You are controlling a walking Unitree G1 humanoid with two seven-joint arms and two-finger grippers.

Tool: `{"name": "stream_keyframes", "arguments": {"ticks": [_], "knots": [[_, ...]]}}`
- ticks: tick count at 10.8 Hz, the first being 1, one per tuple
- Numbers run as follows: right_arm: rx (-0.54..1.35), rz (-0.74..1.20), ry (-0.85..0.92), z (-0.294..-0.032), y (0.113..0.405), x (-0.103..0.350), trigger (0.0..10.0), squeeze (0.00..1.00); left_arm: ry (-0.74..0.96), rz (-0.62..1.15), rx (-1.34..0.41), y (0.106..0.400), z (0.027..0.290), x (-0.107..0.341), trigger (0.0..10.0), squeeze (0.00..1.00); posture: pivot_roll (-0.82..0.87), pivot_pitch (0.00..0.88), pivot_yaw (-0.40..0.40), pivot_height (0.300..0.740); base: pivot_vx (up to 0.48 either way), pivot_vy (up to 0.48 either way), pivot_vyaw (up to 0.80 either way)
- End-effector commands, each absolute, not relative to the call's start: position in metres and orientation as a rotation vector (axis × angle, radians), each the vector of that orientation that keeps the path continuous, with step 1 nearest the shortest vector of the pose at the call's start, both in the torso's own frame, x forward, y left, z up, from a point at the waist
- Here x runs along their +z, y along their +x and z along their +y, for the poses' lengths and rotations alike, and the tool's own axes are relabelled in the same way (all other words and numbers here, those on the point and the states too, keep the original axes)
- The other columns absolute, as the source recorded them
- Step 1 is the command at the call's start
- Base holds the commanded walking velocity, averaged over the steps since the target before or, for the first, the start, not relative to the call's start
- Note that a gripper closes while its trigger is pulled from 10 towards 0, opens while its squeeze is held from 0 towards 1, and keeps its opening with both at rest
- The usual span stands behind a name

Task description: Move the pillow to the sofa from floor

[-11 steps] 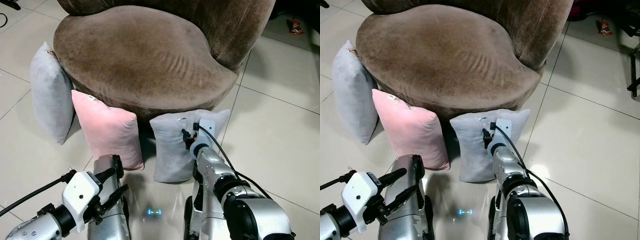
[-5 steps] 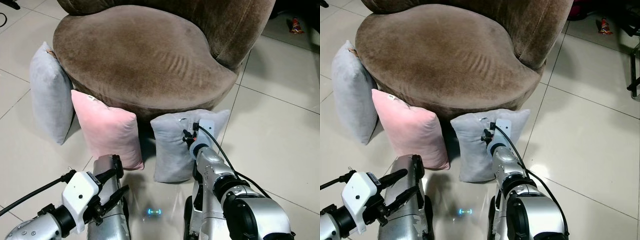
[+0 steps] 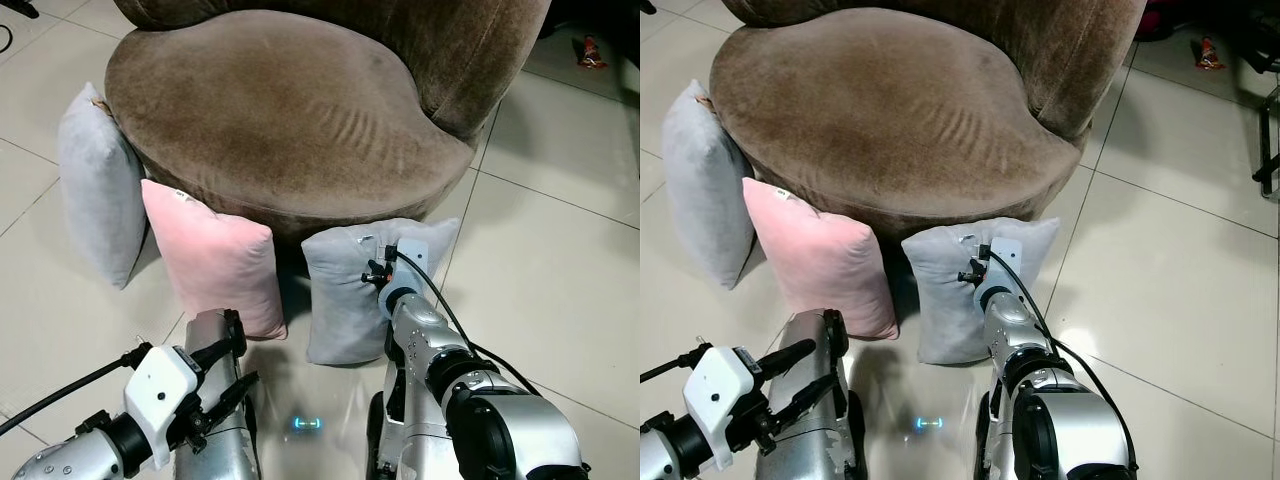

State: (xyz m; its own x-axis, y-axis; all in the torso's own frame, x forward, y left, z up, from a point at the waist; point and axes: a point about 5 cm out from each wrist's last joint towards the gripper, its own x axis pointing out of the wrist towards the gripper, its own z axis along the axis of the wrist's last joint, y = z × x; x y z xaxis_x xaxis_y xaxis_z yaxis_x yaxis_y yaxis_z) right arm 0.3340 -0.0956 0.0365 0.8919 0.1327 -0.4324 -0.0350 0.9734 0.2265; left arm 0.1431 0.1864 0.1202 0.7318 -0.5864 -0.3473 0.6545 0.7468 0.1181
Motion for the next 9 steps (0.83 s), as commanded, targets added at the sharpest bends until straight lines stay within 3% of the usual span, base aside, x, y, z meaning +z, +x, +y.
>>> {"name": "stream_keyframes", "arguments": {"ticks": [1, 6, 9], "knots": [[0.096, 0.52, 0.216, -0.094, 0.327, 0.026, 0.0, 0.0, 0.233, 0.32, -0.692, 0.14, 0.187, 0.115, 10.0, 0.0, 0.22, 0.256, -0.06, 0.49, 0.0, 0.0, 0.0], [0.075, 0.508, 0.231, -0.107, 0.328, 0.026, 0.0, 0.0, 0.216, 0.286, -0.638, 0.15, 0.188, 0.109, 10.0, 0.0, 0.19, 0.172, -0.08, 0.49, 0.0, 0.0, 0.0], [0.002, 0.483, 0.225, -0.133, 0.327, 0.024, 0.0, 0.0, 0.197, 0.246, -0.588, 0.16, 0.185, 0.106, 10.0, 0.0, 0.15, 0.097, -0.077, 0.49, 0.0, 0.0, 0.0]]}}
